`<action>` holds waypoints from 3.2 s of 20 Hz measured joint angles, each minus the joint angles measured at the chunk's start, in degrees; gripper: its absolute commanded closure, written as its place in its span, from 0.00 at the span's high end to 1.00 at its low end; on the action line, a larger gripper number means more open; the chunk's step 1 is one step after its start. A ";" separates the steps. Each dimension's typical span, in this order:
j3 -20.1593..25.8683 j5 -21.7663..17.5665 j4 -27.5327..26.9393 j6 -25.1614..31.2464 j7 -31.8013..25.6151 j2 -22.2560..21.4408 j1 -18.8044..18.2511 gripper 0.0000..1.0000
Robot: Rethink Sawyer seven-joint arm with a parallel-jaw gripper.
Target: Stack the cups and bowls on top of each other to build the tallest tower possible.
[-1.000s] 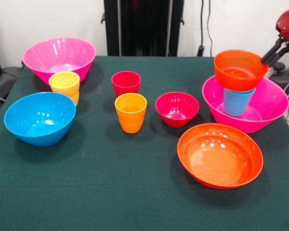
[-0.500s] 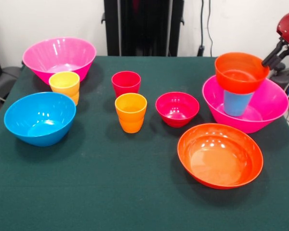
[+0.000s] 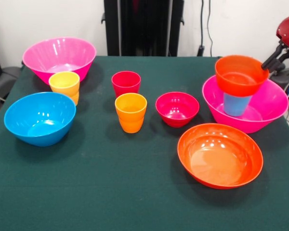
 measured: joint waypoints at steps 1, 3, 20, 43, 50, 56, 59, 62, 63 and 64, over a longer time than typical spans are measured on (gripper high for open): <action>0.01 0.00 0.00 0.00 0.00 0.06 0.00 0.00; 0.00 0.01 0.00 0.00 0.00 0.10 0.00 0.00; 0.00 1.32 -0.01 0.00 0.00 0.09 0.00 1.00; 0.00 1.44 -3.30 0.00 0.00 2.75 -0.95 1.00; 0.00 1.93 -6.07 0.00 0.00 5.44 -2.70 1.00; -0.01 1.94 -6.38 0.01 0.00 6.08 -3.99 1.00; -0.01 1.94 -6.38 0.02 0.00 6.17 -4.75 1.00; -0.07 1.94 -6.38 0.02 0.00 6.30 -5.17 1.00; -0.07 1.94 -6.38 0.02 0.00 6.33 -5.21 1.00; -0.07 2.00 -6.38 0.01 0.00 6.38 -5.28 1.00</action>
